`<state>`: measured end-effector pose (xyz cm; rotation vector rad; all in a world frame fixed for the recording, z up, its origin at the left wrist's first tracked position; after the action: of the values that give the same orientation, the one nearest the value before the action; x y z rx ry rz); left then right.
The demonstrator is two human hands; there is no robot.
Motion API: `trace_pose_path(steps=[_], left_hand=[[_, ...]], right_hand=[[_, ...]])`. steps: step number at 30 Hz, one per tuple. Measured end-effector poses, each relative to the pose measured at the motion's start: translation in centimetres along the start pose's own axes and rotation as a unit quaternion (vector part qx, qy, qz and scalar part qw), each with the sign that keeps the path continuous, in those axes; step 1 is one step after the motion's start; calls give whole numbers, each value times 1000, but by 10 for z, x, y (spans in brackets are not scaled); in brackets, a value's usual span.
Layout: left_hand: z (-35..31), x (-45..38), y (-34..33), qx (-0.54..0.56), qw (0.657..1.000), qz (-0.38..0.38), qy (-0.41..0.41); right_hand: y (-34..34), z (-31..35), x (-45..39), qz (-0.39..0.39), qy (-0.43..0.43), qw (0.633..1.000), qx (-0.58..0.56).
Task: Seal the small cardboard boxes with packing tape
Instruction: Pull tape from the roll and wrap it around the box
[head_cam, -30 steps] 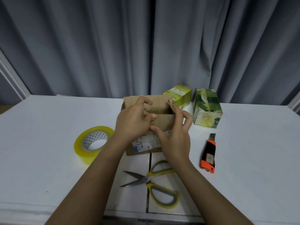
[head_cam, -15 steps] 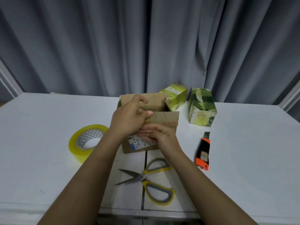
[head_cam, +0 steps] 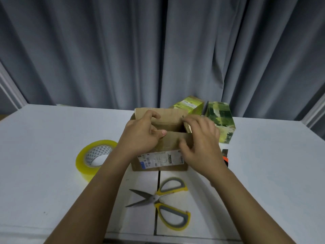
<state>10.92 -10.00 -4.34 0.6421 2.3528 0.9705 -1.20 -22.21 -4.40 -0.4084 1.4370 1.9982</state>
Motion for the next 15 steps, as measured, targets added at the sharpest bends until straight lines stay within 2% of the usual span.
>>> trace_pose_path(steps=[2,5,6,7,8,10,11,13,15], left_hand=[[0,3,-1,19,1000,13,1],[1,10,-2,35,999,31,-12],[-1,16,-1,23,999,17,-29],[-2,23,2,-8,998,-29,-52],[-4,31,8,-48,990,-105,-75],[-10,55,14,-130,945,-268,-133],[-13,66,12,-168,915,-322,-174],[-14,78,-1,-250,863,-360,-250],[-12,80,-11,-313,832,-358,-285]], right_hand=[[-7,3,-4,44,28,996,66],[-15,3,-7,76,10,997,17],[-15,1,-8,71,5,997,3],[-16,0,-9,68,2,998,-6],[-17,-1,-11,68,-1,998,-12],[-18,-1,-13,67,-5,997,-28],[-19,-2,-14,66,-11,997,-37],[-20,-2,-14,65,-17,997,-47],[-19,-2,-11,61,-19,997,-52]])
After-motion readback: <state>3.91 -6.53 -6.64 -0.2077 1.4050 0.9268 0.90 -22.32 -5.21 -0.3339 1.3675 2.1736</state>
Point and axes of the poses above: each hand's wrist, its own x-axis away from the middle knuckle, its own y-axis out of the back of the hand, z = x × y, the point moved 6 cm from there along -x, towards the middle knuckle, and after that the axes turned 3 degrees about -y, right-handed, at the moved point
